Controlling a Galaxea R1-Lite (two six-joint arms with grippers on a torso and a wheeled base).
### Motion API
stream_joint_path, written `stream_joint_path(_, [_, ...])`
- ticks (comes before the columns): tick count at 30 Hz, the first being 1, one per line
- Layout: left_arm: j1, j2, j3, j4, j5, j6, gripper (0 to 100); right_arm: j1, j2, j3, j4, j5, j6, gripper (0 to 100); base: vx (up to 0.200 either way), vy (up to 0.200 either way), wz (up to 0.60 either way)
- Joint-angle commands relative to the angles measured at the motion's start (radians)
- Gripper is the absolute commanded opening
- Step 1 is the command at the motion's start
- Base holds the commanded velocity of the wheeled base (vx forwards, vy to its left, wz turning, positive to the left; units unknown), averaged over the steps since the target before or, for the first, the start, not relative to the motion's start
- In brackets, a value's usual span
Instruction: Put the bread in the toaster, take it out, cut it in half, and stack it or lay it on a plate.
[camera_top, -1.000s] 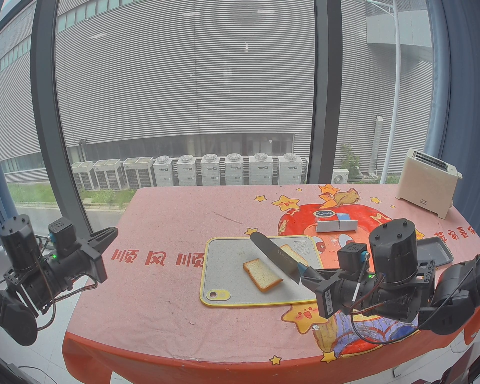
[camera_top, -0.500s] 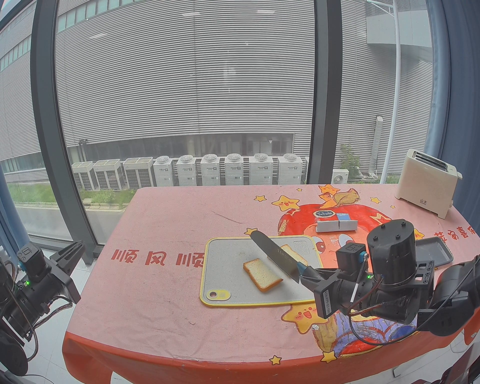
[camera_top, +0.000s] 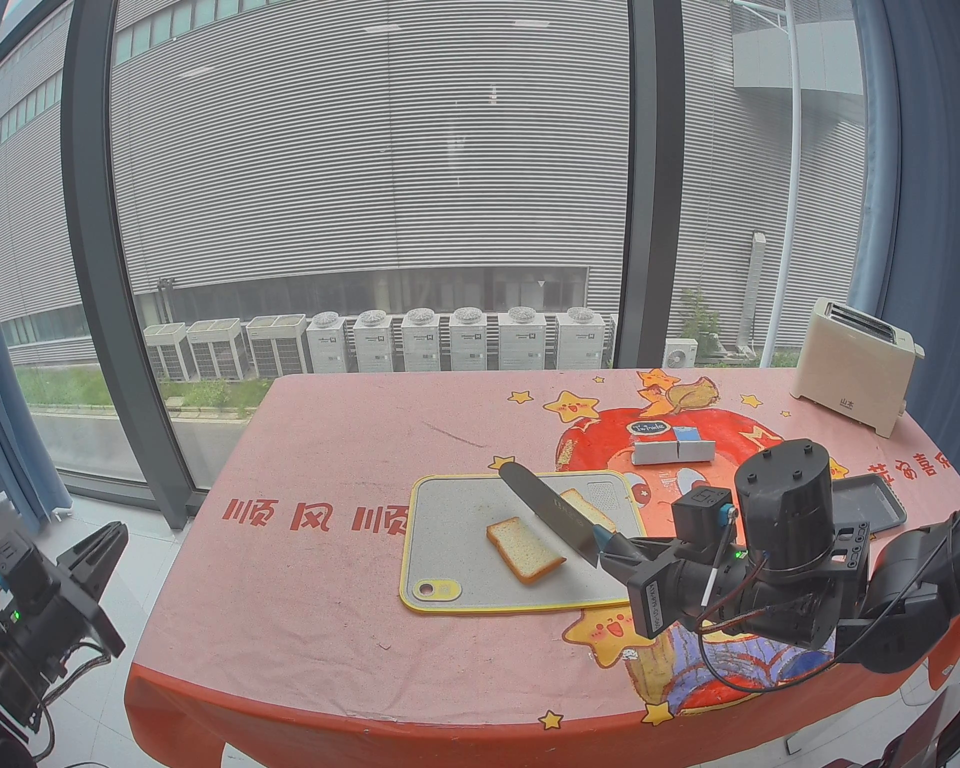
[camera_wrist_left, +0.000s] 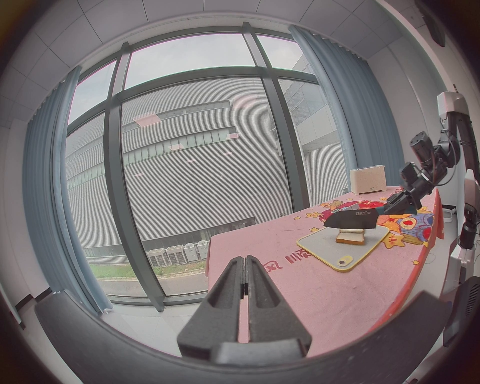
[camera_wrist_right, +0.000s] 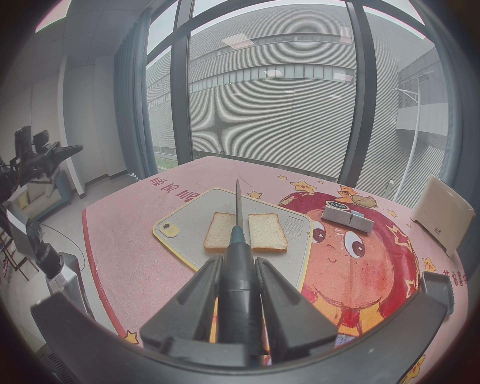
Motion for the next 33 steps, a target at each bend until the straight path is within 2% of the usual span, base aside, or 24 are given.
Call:
stream_joint_path(1, [0.000, -0.452, 0.016, 0.299, 0.001, 0.004, 0, 0.014, -0.009, -0.004, 0.000, 0.000, 0.000, 0, 0.000, 0.000, 0.00])
stream_joint_path(3, [-0.002, -0.497, 0.016, 0.335, 0.001, 0.003, 0, 0.017, -0.016, -0.002, 0.000, 0.000, 0.000, 0, 0.000, 0.000, 0.00])
stream_joint_path(12, [-0.027, -0.793, 0.016, 0.668, 0.002, -0.022, 0, 0.017, -0.032, -0.002, 0.000, 0.000, 0.000, 0, 0.000, 0.000, 0.00])
stream_joint_path(13, [-0.027, -0.793, 0.016, 0.668, 0.002, -0.022, 0, 0.017, -0.032, -0.002, 0.000, 0.000, 0.000, 0, 0.000, 0.000, 0.00])
stream_joint_path(16, [-0.048, -0.945, 0.016, 0.842, 0.005, -0.034, 0, 0.019, -0.029, -0.002, 0.000, 0.000, 0.000, 0, 0.000, 0.000, 0.00])
stream_joint_path(20, [-0.048, -0.963, 0.016, 0.839, 0.010, -0.048, 0, 0.019, -0.028, -0.004, 0.000, 0.001, 0.000, 0, 0.000, 0.000, 0.00])
stream_joint_path(22, [-0.048, -0.963, 0.016, 0.844, 0.045, -0.056, 0, 0.019, -0.028, -0.004, 0.000, 0.001, 0.000, 0, 0.000, 0.000, 0.00])
stream_joint_path(25, [-0.048, -0.963, 0.016, 0.856, 0.140, -0.076, 0, 0.017, -0.034, -0.004, 0.000, 0.000, 0.000, 0, 0.000, 0.000, 0.00])
stream_joint_path(26, [-0.050, -0.963, 0.016, 0.859, 0.166, -0.089, 0, 0.017, -0.035, -0.004, 0.000, 0.000, 0.000, 0, 0.000, 0.000, 0.00])
stream_joint_path(28, [-0.063, -0.963, 0.018, 0.887, 0.217, -0.142, 0, 0.017, -0.037, -0.002, -0.003, 0.000, 0.000, 0, 0.000, 0.000, 0.00])
stream_joint_path(29, [-0.082, -0.977, 0.015, 0.915, 0.231, -0.166, 0, 0.019, -0.037, -0.001, -0.013, 0.000, 0.000, 0, 0.000, 0.000, 0.00])
stream_joint_path(30, [-0.094, -0.983, 0.015, 0.921, 0.237, -0.175, 0, 0.019, -0.035, 0.002, -0.028, 0.000, 0.000, 0, 0.000, 0.000, 0.00])
stream_joint_path(33, [-0.096, -0.988, 0.016, 0.910, 0.237, -0.169, 0, 0.017, -0.029, 0.007, -0.073, -0.002, 0.000, 0, 0.000, 0.000, 0.00])
